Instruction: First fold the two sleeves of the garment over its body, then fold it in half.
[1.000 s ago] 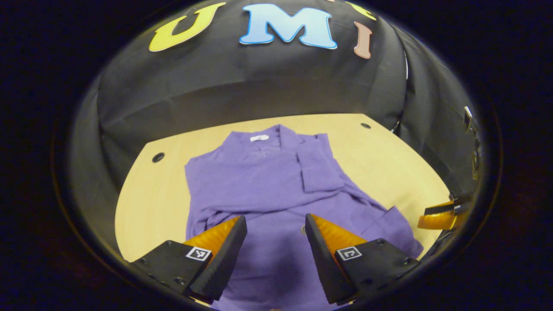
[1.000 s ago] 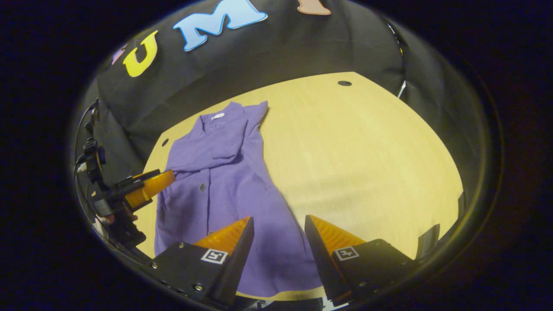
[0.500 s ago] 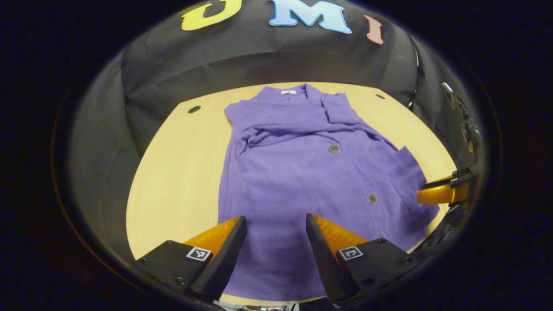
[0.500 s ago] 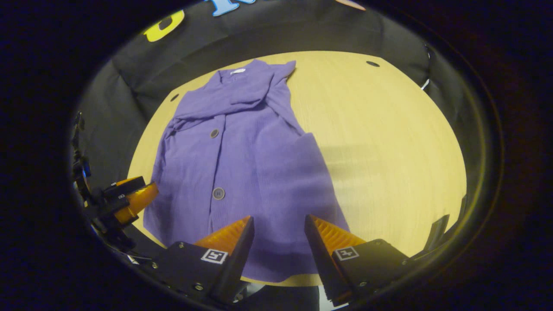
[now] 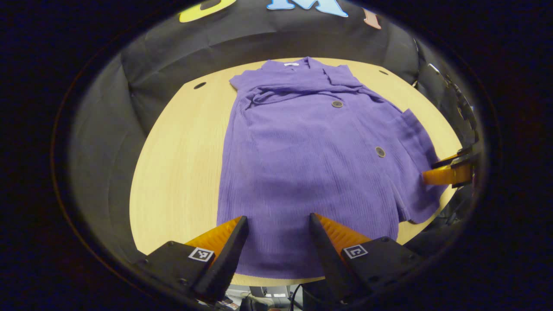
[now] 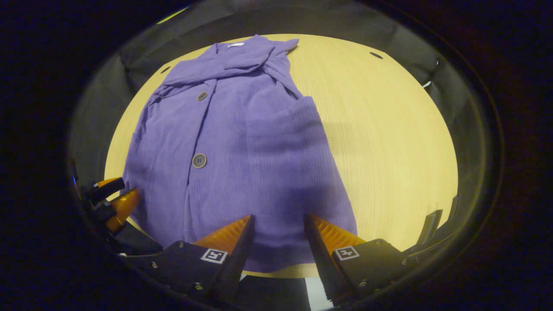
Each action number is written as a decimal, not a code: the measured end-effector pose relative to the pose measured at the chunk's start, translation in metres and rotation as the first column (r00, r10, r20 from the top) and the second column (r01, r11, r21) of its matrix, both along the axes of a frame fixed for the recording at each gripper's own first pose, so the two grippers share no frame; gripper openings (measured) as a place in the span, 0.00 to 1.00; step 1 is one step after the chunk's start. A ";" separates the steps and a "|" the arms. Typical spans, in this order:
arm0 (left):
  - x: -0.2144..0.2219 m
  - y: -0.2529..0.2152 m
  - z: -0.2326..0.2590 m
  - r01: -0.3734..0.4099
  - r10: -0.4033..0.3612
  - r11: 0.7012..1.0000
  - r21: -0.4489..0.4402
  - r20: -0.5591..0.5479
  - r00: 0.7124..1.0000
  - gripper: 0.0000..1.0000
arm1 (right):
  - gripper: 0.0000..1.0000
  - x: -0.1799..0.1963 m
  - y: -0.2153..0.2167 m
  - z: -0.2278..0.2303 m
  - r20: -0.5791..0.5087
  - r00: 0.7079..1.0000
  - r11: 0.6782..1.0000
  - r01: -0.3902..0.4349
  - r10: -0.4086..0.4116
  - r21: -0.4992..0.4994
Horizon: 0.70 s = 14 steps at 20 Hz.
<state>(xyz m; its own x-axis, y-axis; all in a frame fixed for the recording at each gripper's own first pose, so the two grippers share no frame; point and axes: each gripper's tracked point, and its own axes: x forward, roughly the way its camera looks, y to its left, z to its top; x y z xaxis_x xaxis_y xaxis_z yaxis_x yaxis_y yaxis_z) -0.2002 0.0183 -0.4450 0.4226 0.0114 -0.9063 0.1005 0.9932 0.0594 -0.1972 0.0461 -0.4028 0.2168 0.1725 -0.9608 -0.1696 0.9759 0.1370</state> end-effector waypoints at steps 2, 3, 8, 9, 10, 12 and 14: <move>-0.002 0.003 -0.003 -0.033 0.033 0.999 -0.004 -0.025 0.999 0.96 | 0.80 -0.001 0.001 -0.002 -0.007 0.999 0.999 -0.037 0.037 -0.027; -0.002 0.001 -0.004 -0.044 0.044 0.999 -0.012 -0.040 0.998 0.97 | 0.81 -0.002 0.001 -0.004 -0.014 0.998 0.997 -0.063 0.062 -0.048; -0.002 0.001 -0.005 -0.096 0.090 0.993 -0.072 -0.074 0.993 0.95 | 0.82 -0.001 0.002 -0.005 -0.084 0.994 0.995 -0.071 0.065 -0.075; 0.000 0.000 -0.005 -0.103 0.097 0.992 -0.076 -0.078 0.992 0.93 | 0.82 0.000 0.002 -0.005 -0.101 0.992 0.994 -0.080 0.072 -0.080; -0.002 0.000 -0.006 -0.099 0.092 0.993 -0.071 -0.088 0.992 0.94 | 0.82 0.000 0.003 -0.006 -0.119 0.990 0.993 -0.087 0.077 -0.085; 0.000 -0.002 -0.009 -0.082 0.075 0.995 -0.061 -0.117 0.990 0.94 | 0.82 0.000 0.003 -0.007 -0.149 0.986 0.992 -0.086 0.071 -0.091; 0.002 -0.001 -0.011 -0.091 0.080 0.994 -0.057 -0.168 0.983 0.94 | 0.83 0.000 0.005 -0.006 -0.171 0.982 0.991 -0.092 0.075 -0.095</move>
<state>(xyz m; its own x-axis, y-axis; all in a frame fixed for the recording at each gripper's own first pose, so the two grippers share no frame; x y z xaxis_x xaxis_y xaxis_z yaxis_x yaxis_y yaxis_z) -0.1981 0.0173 -0.4556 0.2670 -0.0197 -0.9635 0.0181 0.9997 -0.0154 -0.1973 0.0508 -0.4089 0.0407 0.0822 -0.9958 -0.2345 0.9696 0.0704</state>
